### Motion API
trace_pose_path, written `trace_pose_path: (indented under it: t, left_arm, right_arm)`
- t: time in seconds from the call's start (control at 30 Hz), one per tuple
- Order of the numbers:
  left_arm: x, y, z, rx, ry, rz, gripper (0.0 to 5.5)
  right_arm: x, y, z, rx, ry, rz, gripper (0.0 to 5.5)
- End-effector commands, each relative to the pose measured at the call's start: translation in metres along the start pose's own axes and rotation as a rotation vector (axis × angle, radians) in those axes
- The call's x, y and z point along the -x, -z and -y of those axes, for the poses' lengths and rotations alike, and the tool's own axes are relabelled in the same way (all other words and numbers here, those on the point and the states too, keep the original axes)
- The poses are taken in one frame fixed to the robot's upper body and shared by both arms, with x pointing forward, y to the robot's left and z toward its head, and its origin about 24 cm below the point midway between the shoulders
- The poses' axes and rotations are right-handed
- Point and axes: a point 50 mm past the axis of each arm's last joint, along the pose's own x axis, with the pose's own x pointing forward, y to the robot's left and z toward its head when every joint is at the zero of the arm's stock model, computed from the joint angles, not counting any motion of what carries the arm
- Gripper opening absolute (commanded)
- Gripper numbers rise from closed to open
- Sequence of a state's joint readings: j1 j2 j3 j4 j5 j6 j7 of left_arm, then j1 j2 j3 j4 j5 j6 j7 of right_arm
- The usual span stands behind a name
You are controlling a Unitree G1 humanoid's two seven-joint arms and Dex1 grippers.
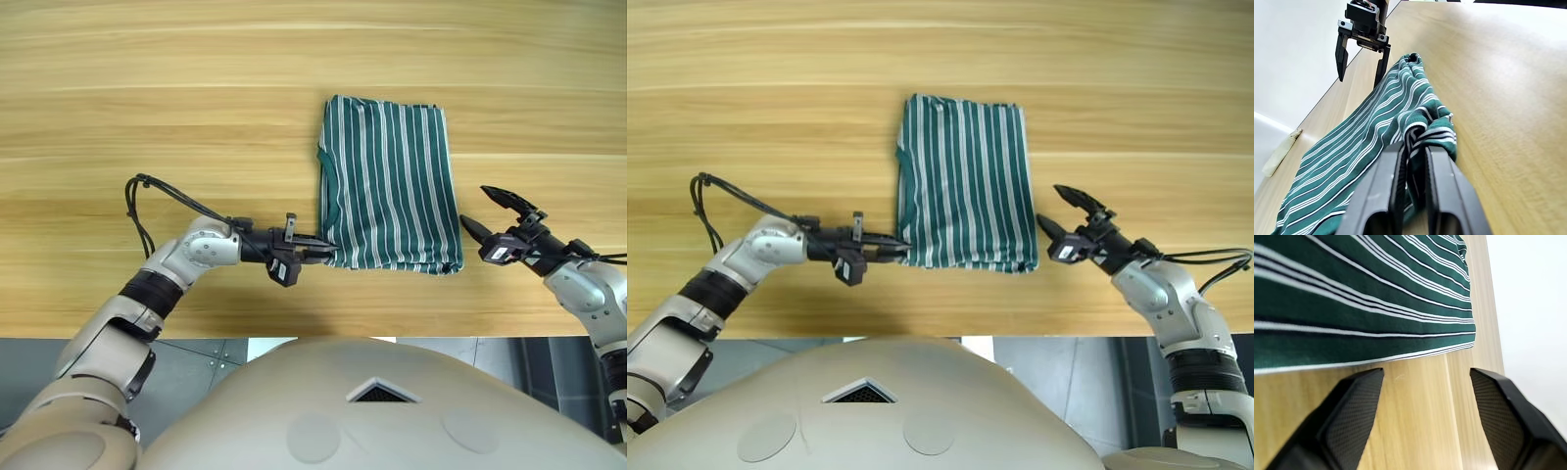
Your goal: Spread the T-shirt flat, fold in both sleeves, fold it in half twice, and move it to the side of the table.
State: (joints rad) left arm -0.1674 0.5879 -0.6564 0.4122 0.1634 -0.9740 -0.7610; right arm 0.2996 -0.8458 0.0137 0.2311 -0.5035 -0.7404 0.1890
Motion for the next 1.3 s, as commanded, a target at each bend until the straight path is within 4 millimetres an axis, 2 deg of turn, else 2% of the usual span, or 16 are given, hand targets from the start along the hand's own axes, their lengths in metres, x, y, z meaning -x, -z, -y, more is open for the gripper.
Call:
trace_pose_path:
  t: [0.03,0.1,0.2,0.33,0.5,0.63,0.77,1.0,1.3]
  left_arm:
    - [0.002,0.02,0.046,0.169,0.157,-0.145,0.26]
    - [0.005,0.02,0.043,0.172,0.131,-0.153,0.12]
    - [0.012,0.021,0.036,0.185,0.059,-0.169,0.0]
    - [0.017,0.016,0.032,0.205,-0.037,-0.165,0.0]
    - [0.016,0.012,0.038,0.22,-0.02,-0.171,0.0]
    - [0.015,0.012,0.039,0.224,-0.014,-0.176,0.0]
    - [0.014,0.015,0.037,0.223,-0.014,-0.183,0.0]
    - [0.026,0.019,0.04,0.25,-0.06,-0.234,0.0]
    - [0.029,0.021,0.041,0.254,-0.08,-0.252,0.0]
  right_arm:
    - [0.0,-0.003,0.001,0.012,-0.026,0.012,3.25]
    - [0.008,-0.003,-0.005,0.001,-0.066,-0.001,3.25]
    - [0.03,-0.007,-0.02,-0.02,-0.17,-0.038,3.25]
    - [0.044,-0.027,-0.032,-0.047,-0.263,0.012,3.25]
    - [0.037,-0.05,-0.043,-0.083,-0.31,0.118,3.25]
    - [0.02,-0.051,-0.041,-0.069,-0.295,0.157,3.25]
    - [0.013,-0.046,-0.038,-0.055,-0.28,0.154,3.25]
    - [0.021,-0.034,-0.027,-0.031,-0.231,0.087,2.0]
    - [0.021,-0.035,-0.025,-0.02,-0.22,0.083,0.37]
